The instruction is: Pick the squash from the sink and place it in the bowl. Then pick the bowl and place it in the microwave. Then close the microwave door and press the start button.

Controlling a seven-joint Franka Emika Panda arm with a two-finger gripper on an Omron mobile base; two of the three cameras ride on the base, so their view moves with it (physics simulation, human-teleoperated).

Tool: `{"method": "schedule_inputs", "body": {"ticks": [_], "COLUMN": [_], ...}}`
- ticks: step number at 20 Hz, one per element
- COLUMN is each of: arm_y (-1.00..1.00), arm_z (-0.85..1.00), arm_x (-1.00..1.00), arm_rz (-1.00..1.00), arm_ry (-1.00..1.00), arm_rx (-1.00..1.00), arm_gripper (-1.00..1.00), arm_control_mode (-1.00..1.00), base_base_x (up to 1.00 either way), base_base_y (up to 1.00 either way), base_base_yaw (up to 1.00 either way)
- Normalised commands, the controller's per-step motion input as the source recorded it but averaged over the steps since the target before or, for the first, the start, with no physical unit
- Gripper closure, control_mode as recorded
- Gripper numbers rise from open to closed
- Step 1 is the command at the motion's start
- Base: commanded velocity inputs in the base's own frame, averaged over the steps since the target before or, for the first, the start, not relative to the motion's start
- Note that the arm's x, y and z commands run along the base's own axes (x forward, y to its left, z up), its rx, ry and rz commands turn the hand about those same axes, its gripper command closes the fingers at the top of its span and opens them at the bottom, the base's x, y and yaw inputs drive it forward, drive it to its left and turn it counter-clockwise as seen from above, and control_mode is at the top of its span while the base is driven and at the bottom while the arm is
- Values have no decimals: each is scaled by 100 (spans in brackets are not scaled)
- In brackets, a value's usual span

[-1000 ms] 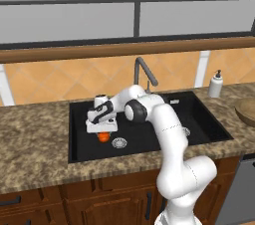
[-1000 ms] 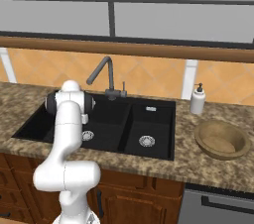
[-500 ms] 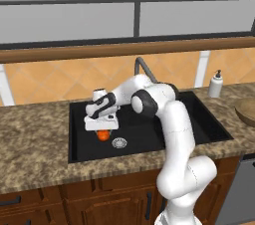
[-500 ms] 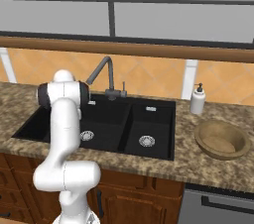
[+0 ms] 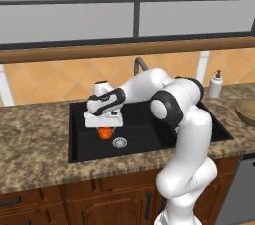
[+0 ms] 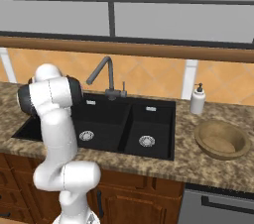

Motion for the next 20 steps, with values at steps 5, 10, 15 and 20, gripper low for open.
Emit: {"method": "schedule_inputs", "body": {"ticks": [5, 10, 15, 20], "arm_y": [-26, -66, -99, -100], "arm_z": [100, 82, 50, 39], "arm_x": [-84, -70, -42, -13], "arm_rz": [0, 0, -1, -3], "arm_ry": [-13, -5, -1, 0], "arm_rx": [0, 0, 0, 0], "arm_gripper": [100, 100, 100, 100], "arm_control_mode": [-100, -100, -100, -100], "base_base_x": [0, 0, 0, 0], "base_base_y": [0, 0, 0, 0], "base_base_yaw": [0, 0, 0, 0]}}
